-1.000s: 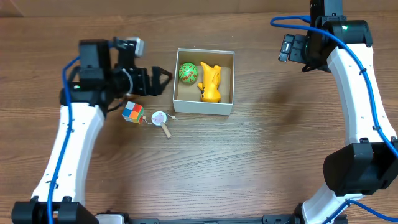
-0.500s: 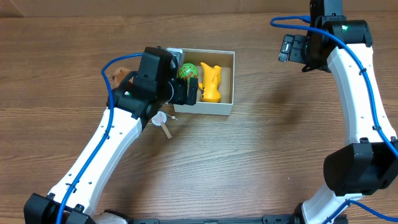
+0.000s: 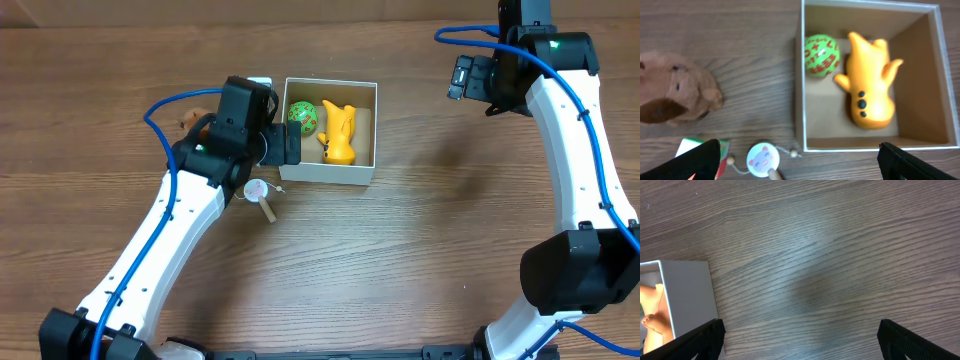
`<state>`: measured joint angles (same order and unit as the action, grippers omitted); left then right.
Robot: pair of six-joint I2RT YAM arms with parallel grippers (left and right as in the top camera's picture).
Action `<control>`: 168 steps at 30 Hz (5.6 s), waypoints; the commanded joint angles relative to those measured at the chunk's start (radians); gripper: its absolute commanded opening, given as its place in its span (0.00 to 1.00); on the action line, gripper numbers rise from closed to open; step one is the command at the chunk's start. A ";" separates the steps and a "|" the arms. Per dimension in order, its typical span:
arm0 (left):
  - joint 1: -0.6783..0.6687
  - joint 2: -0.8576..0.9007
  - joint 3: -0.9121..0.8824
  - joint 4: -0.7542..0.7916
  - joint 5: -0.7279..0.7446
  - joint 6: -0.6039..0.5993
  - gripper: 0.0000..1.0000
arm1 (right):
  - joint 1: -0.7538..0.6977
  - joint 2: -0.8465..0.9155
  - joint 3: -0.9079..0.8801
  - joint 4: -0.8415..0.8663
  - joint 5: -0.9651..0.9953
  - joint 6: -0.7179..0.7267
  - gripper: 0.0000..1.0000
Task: Pack container
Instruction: 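Grasp the brown plush capybara with the left gripper, then carry the capybara over the box with the left gripper and lower it, then open the left gripper to release the capybara and withdraw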
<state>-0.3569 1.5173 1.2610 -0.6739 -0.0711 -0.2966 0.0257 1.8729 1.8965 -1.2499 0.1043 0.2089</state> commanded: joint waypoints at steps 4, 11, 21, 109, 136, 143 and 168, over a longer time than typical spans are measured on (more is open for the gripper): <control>0.074 0.069 0.026 -0.035 -0.006 -0.050 1.00 | -0.006 -0.020 0.020 0.003 0.007 0.008 1.00; 0.157 0.071 0.026 -0.059 -0.008 -0.066 1.00 | -0.006 -0.020 0.019 0.003 0.007 0.008 1.00; 0.156 0.076 0.026 -0.020 -0.067 -0.052 1.00 | -0.006 -0.020 0.019 0.003 0.007 0.008 1.00; -0.199 0.329 0.364 -0.271 -0.003 -0.019 0.04 | -0.006 -0.020 0.019 0.003 0.007 0.008 1.00; -0.204 0.329 0.363 -0.250 -0.097 -0.108 0.63 | -0.006 -0.020 0.019 0.003 0.007 0.008 1.00; -0.204 0.290 0.492 -0.322 -0.191 -0.103 0.66 | -0.006 -0.020 0.019 0.003 0.007 0.008 1.00; 0.147 0.230 0.199 -0.382 -0.062 0.114 0.76 | -0.006 -0.020 0.019 0.003 0.007 0.008 1.00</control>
<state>-0.2131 1.7542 1.5749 -1.1133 -0.1719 -0.2649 0.0257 1.8729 1.8961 -1.2499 0.1047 0.2092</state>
